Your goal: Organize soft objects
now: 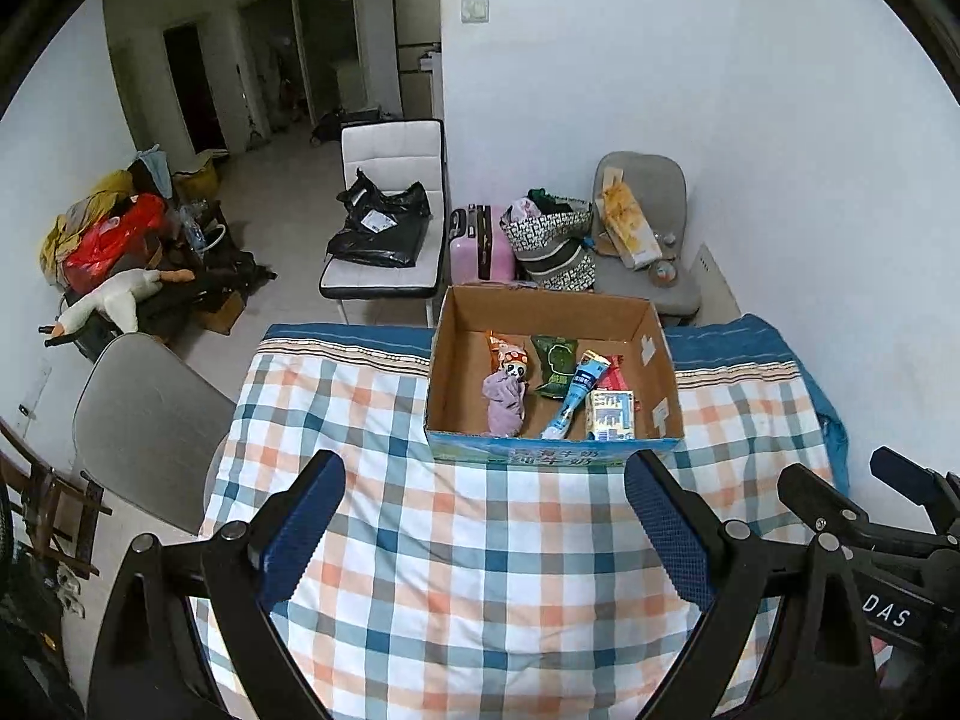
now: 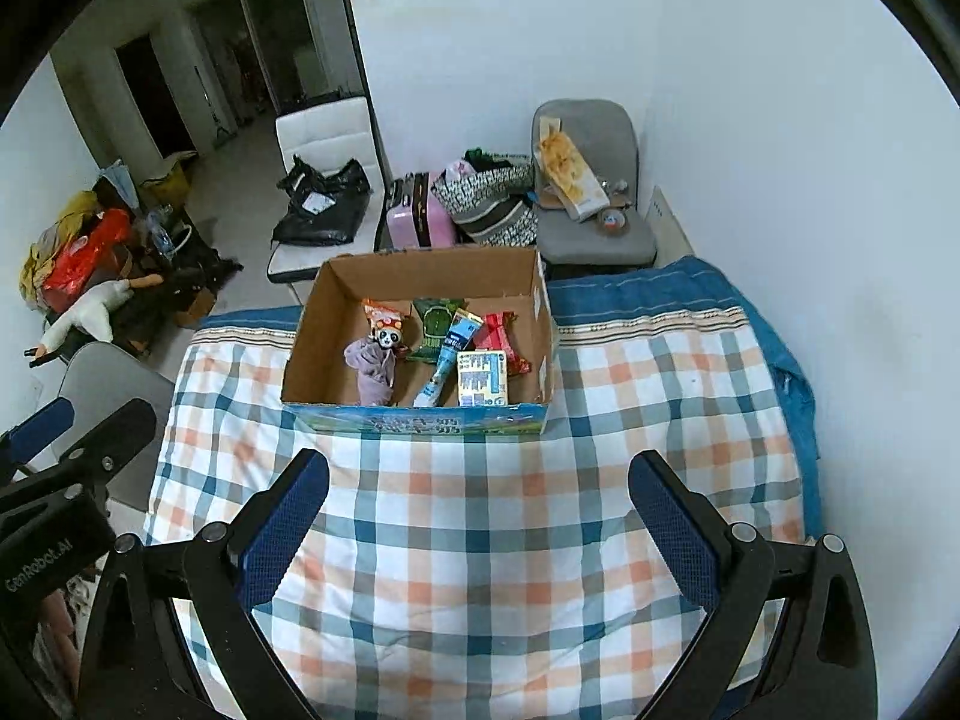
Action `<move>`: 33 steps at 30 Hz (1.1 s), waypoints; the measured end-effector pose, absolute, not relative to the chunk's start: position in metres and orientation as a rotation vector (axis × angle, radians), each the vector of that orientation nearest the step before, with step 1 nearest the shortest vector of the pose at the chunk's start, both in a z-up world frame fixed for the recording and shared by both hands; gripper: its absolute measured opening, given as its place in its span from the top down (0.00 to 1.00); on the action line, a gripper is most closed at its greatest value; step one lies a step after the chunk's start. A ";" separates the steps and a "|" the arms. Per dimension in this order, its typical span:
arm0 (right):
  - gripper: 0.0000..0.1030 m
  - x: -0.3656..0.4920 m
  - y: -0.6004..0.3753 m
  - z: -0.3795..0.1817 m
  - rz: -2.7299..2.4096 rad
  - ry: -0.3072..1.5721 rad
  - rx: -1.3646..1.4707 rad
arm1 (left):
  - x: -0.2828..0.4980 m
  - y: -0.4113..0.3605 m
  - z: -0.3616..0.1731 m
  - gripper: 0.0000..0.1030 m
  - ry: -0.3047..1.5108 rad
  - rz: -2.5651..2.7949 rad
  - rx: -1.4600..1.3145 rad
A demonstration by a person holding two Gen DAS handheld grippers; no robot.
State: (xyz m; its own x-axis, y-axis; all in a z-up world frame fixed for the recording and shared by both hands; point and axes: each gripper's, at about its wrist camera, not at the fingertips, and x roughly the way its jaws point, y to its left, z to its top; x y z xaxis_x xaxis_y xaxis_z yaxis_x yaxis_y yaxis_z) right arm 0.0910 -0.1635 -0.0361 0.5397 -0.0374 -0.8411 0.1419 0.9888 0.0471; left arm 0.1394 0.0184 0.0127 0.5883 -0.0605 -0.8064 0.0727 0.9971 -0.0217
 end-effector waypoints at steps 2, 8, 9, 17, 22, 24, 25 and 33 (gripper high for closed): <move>0.01 0.083 -0.164 -0.027 -0.097 0.985 0.122 | 0.131 0.019 0.020 0.07 0.931 -0.078 0.021; 0.01 0.062 -0.159 -0.004 -0.082 0.947 0.109 | 0.116 0.019 0.031 0.07 0.919 -0.079 0.033; 0.01 0.059 -0.159 -0.002 -0.081 0.945 0.106 | 0.115 0.019 0.033 0.07 0.915 -0.079 0.034; 0.01 0.056 -0.159 0.007 -0.100 0.927 0.103 | 0.112 0.019 0.033 0.01 0.913 -0.071 0.041; 0.01 0.059 -0.159 0.008 -0.105 0.924 0.096 | 0.117 0.023 0.033 0.01 0.902 -0.062 0.040; 0.01 0.061 -0.159 0.008 -0.106 0.924 0.098 | 0.119 0.025 0.035 0.01 0.897 -0.059 0.040; 0.01 0.061 -0.158 0.008 -0.108 0.923 0.094 | 0.120 0.025 0.035 0.01 0.896 -0.061 0.040; 0.01 0.068 -0.159 0.010 -0.112 0.920 0.098 | 0.123 0.026 0.038 0.01 0.890 -0.066 0.037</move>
State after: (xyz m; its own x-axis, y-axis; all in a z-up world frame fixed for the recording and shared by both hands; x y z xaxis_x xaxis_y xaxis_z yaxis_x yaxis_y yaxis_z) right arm 0.0678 -0.1588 0.0105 0.6005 -0.0547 -0.7977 0.1389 0.9896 0.0367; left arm 0.1235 0.0258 0.0384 0.6273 -0.0422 -0.7776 0.0734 0.9973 0.0051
